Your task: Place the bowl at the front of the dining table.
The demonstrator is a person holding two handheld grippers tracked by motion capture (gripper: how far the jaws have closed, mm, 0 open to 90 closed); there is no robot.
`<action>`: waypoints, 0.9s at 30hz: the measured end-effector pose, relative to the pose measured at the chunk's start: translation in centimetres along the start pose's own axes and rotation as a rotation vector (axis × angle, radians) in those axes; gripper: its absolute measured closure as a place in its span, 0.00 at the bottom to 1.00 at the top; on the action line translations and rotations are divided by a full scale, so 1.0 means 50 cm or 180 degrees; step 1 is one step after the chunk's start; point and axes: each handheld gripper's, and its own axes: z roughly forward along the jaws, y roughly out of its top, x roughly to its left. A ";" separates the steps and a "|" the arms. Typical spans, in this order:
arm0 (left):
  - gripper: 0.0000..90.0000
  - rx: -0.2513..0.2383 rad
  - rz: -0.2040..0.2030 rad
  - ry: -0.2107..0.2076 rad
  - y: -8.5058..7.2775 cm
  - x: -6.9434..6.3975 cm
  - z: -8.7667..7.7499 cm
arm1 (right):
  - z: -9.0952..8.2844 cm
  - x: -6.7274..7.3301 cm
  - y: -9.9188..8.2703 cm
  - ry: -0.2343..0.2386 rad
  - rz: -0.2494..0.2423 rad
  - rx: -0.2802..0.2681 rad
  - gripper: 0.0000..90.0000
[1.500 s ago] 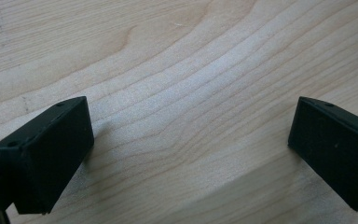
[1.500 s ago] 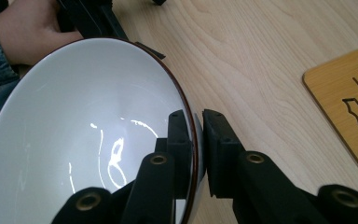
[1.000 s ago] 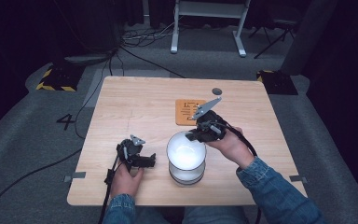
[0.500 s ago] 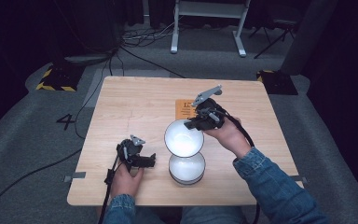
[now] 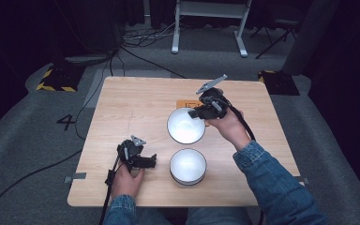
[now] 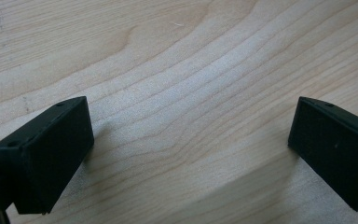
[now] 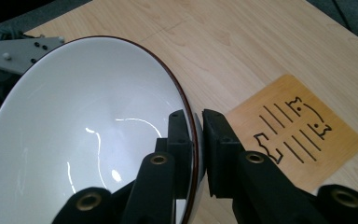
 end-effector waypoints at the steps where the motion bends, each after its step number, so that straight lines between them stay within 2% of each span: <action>1: 0.00 0.0005 -0.0001 0.0003 0.000 0.000 0.000 | -0.001 -0.004 0.002 -0.0029 0.0011 0.0004 0.91; 9: 0.00 0.0008 -0.0001 0.0016 0.000 0.000 0.000 | 0.000 -0.035 0.008 -0.0166 0.0182 0.0021 0.91; 11: 0.00 0.0012 0.0005 0.0017 0.000 0.001 0.000 | 0.003 -0.043 0.010 -0.0173 0.0276 0.0035 0.91; 14: 0.00 0.0007 0.0001 0.0014 0.000 0.001 0.000 | 0.007 -0.054 0.015 -0.0235 0.0283 0.0052 0.91; 15: 0.00 0.0013 0.0001 0.0020 0.001 0.001 0.000 | 0.009 -0.060 0.017 -0.0244 0.0236 0.0029 0.91; 22: 0.00 0.0013 -0.0001 0.0022 0.001 0.001 0.000 | 0.015 -0.093 0.030 -0.0331 0.0358 -0.0034 0.91; 27: 0.00 0.0011 -0.0005 0.0019 0.001 0.001 0.000 | 0.025 -0.111 0.037 -0.0416 0.0417 -0.0010 0.91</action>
